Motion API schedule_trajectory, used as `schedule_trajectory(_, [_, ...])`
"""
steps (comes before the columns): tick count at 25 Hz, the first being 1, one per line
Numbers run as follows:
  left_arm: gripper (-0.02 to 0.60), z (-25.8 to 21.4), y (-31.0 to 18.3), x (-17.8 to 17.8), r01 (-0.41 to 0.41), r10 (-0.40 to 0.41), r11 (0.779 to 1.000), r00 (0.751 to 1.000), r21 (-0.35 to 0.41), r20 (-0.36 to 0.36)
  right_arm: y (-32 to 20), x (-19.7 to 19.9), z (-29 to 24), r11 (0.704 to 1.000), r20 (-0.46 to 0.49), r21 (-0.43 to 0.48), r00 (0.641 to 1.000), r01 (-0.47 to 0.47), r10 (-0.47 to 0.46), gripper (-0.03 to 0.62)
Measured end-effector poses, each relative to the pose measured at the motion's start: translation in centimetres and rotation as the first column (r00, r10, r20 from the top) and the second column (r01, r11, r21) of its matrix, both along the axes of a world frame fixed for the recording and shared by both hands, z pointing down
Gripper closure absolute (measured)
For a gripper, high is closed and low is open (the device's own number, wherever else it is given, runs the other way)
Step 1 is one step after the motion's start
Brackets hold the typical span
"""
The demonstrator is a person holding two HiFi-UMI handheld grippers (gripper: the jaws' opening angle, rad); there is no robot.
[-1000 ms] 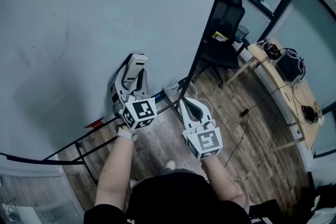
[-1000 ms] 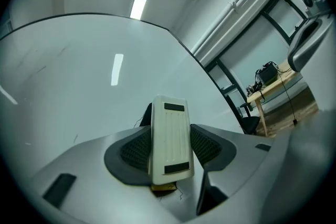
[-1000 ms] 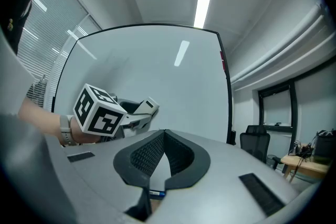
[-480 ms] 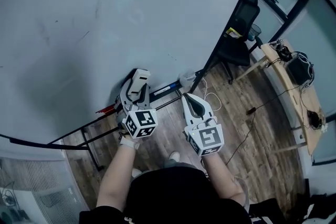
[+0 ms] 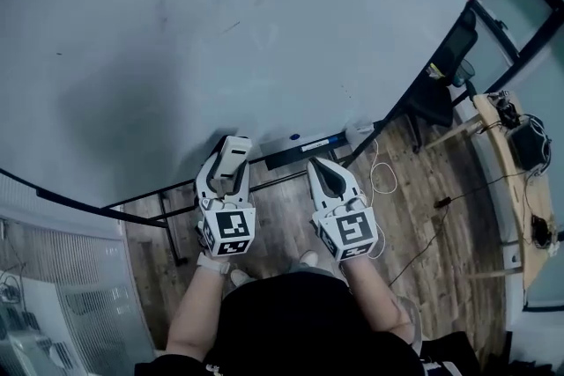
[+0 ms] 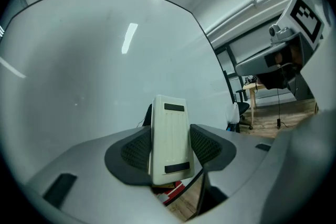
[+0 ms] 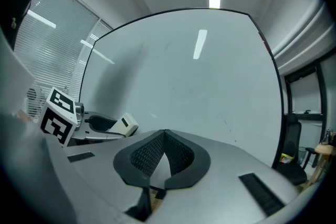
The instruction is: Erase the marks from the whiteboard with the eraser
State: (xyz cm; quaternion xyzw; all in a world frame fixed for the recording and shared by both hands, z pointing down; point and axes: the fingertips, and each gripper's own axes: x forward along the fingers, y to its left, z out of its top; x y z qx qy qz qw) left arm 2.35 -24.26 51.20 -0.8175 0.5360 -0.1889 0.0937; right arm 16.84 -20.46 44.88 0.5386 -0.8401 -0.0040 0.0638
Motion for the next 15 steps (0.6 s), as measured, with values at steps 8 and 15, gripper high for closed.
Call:
schedule_trajectory(8, [0.336,-2.5,3.2,-8.7,0.102,-0.101,0.995,0.993,0.013,-0.066,0.2,-6.9,0.6,0.992,-0.018,-0.014,0.992,0.126,-0.127,0.568])
schedule_trajectory(15, [0.336,-3.6,5.0,-12.9,0.165,-0.161,0.986,0.982,0.033,-0.101,0.3,-10.5,0.2,0.981,-0.027,-0.009,0.981,0.192,-0.192,0.568])
